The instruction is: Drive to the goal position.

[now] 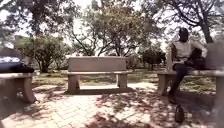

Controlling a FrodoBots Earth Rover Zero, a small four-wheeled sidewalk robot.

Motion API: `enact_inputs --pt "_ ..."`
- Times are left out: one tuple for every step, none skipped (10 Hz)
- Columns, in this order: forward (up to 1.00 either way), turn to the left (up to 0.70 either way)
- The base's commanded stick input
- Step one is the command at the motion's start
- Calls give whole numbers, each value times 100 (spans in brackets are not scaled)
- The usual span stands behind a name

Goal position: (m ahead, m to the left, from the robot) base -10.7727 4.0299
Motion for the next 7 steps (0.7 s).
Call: enact_inputs --pt "0 0" --pt "0 0" --pt "0 0" --pt "0 0" --pt "0 -50" --pt "0 -50" --pt "0 -50"
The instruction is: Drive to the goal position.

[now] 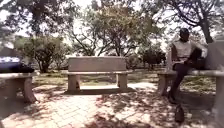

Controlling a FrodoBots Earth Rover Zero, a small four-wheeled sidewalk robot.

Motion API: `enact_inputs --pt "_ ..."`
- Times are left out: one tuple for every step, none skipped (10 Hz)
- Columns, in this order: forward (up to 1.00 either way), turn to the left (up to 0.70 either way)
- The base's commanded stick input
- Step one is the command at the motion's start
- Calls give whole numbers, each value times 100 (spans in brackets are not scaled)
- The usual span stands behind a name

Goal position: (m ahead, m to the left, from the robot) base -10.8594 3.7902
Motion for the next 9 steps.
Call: enact_inputs --pt "0 -50" --pt "0 -50" --pt "0 -50" --pt "0 -50" --pt "0 -50" --pt "0 -50" --pt "0 -50" --pt "0 -50" --pt "0 -50"
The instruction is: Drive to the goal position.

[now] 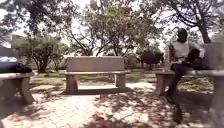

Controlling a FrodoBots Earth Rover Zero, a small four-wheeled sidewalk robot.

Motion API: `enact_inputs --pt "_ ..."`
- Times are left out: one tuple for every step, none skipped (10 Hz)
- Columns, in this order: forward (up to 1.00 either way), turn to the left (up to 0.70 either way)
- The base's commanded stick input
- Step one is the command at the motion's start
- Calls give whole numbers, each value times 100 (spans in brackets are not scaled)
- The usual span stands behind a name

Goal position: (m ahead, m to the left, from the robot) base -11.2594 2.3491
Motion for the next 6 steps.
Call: enact_inputs --pt "0 -50" --pt "0 -50" --pt "0 -50" --pt "0 -50" --pt "0 -50" --pt "0 -50"
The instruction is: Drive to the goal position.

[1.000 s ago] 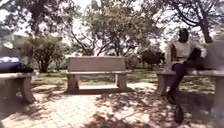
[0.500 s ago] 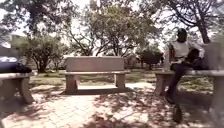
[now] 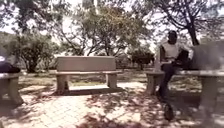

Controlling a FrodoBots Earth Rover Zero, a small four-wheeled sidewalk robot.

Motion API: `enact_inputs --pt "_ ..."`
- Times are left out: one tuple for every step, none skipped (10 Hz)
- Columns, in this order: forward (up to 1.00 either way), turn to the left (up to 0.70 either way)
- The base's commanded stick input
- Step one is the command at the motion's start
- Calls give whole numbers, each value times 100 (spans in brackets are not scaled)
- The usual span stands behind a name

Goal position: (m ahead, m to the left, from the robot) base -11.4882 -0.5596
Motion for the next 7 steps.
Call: enact_inputs --pt "0 -50" --pt "0 -50" --pt "0 -50" --pt "0 -50" --pt "0 -50" --pt "0 -50" --pt "0 -50"
